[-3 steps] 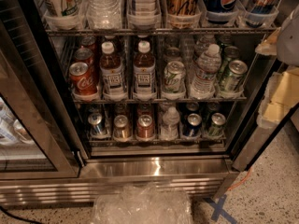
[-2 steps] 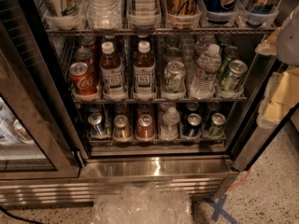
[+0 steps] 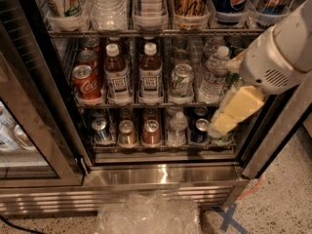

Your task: Pick 7up can from top shelf of fridge

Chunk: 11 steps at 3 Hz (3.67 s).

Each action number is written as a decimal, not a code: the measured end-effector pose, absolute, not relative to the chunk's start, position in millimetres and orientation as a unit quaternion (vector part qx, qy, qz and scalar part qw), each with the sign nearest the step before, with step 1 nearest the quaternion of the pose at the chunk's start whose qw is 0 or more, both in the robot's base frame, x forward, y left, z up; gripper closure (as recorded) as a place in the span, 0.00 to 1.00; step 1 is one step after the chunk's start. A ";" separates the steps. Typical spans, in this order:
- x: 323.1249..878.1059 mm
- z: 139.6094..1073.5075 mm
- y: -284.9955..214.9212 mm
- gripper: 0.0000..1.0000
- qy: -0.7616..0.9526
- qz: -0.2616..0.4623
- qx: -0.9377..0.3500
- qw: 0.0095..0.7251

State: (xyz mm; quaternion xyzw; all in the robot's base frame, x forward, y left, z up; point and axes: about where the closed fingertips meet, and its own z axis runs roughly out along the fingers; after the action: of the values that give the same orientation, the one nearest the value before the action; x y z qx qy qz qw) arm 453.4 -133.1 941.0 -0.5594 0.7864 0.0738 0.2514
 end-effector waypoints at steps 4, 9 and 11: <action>461.7 938.8 -38.9 0.00 0.767 0.168 -0.492 0.376; 463.0 945.8 98.1 0.00 0.725 0.242 -0.394 0.511; 461.9 959.8 206.2 0.00 0.659 0.341 -0.393 0.543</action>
Offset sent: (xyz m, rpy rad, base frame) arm 0.0029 0.0379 -0.0019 0.1515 -0.0299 -0.0270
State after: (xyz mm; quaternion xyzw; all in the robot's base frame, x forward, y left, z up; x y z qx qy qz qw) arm 461.9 206.2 959.8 -0.3932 0.6590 0.3413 0.5429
